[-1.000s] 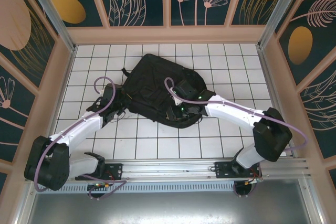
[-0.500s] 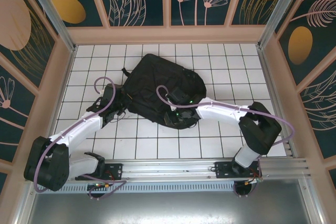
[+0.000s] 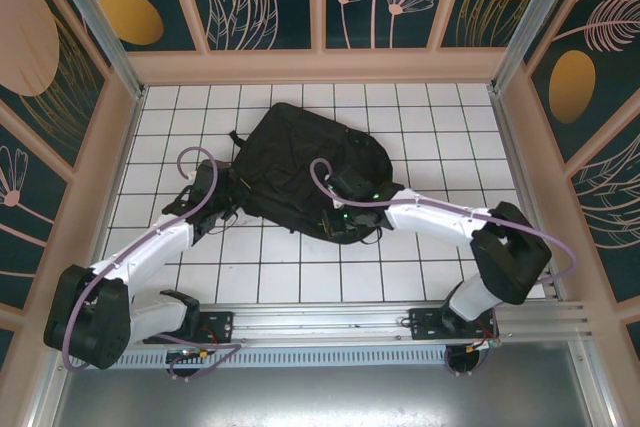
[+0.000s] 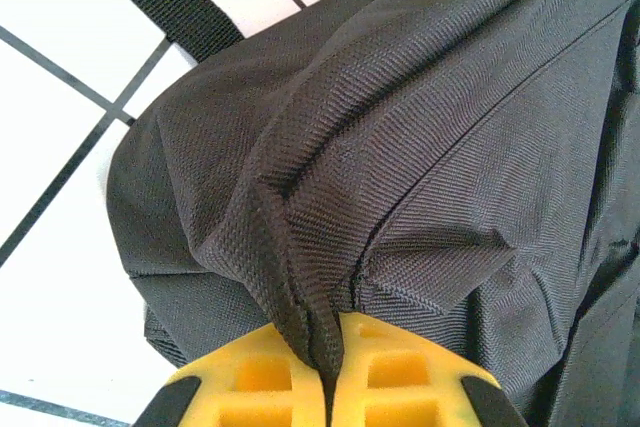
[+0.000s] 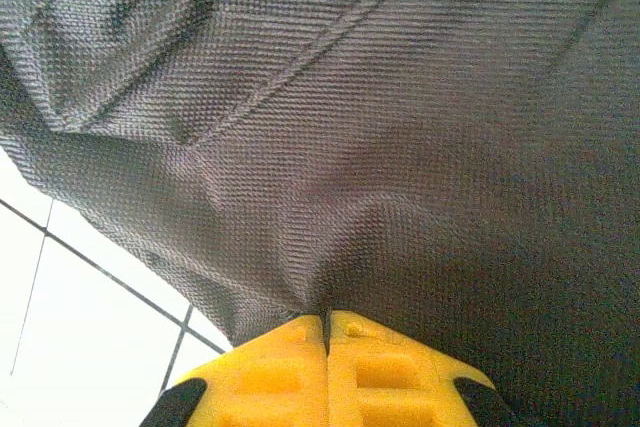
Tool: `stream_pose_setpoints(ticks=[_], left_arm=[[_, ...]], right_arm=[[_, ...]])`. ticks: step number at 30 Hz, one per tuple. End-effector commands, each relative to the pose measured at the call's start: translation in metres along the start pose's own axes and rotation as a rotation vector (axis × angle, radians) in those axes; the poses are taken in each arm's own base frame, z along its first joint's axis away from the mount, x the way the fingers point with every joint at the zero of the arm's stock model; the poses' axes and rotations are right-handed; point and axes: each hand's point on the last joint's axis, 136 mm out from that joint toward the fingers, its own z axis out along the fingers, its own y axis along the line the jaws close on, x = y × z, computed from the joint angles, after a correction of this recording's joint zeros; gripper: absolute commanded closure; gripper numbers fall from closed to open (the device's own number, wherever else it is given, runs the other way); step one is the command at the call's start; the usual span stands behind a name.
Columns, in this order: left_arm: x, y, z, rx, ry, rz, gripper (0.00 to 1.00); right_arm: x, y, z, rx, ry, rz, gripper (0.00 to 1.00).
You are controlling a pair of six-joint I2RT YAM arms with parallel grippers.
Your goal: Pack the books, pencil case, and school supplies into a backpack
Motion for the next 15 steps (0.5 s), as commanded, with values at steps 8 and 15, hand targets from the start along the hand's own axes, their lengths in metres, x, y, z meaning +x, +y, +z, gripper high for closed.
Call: stream_pose_setpoints(ticks=[8, 15], left_arm=[[-0.025, 0.032, -0.007, -0.099, -0.09, -0.004, 1.0], [-0.028, 0.034, -0.009, -0.107, -0.103, -0.005, 1.0]], right_arm=[[0.023, -0.044, -0.03, 0.032, -0.04, 0.138, 1.0], [0.03, -0.055, -0.039, 0.045, -0.06, 0.153, 1.0]])
